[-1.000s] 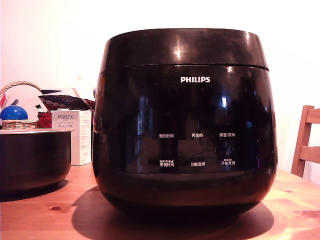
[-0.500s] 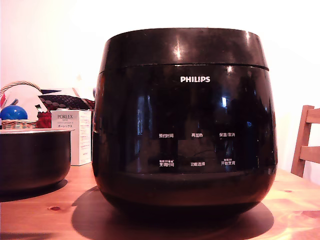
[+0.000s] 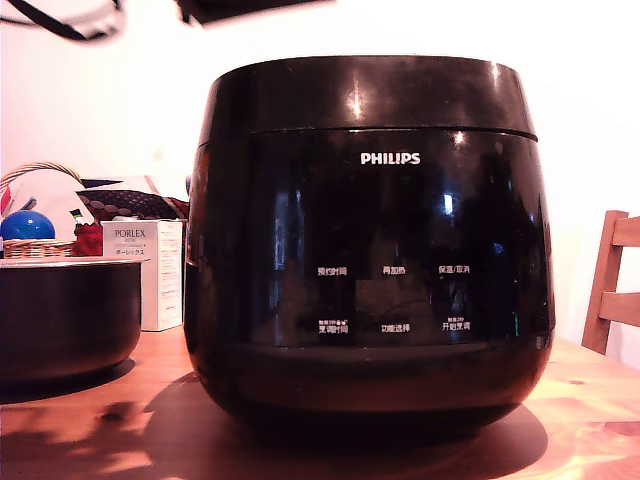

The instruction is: Open the rice cooker by pressing the large metal button on the top of its lid with medium force

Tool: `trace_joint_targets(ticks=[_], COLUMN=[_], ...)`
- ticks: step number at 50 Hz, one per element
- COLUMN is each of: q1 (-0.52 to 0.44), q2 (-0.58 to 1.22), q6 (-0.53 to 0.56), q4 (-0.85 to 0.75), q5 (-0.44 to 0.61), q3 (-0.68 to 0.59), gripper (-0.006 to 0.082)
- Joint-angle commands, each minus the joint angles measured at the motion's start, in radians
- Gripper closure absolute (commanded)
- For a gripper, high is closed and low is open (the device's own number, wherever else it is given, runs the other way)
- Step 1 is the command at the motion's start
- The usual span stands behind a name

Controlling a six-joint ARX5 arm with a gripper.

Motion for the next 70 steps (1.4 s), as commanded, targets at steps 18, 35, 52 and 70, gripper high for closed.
trace_joint_targets(ticks=[18, 35, 52, 70], q1=[-0.041, -0.065, -0.076, -0.076], q2=[0.087, 0.134, 0.137, 0.137], q6=[0.011, 0.047, 0.118, 0.161], q4=[0.016, -0.08, -0.255, -0.355], q5=[-0.024, -0.127, -0.211, -0.259], q3=[0.012, 0.011, 0.011, 0.011], gripper=[0.0791, 0.0791, 0.0791, 0.0791])
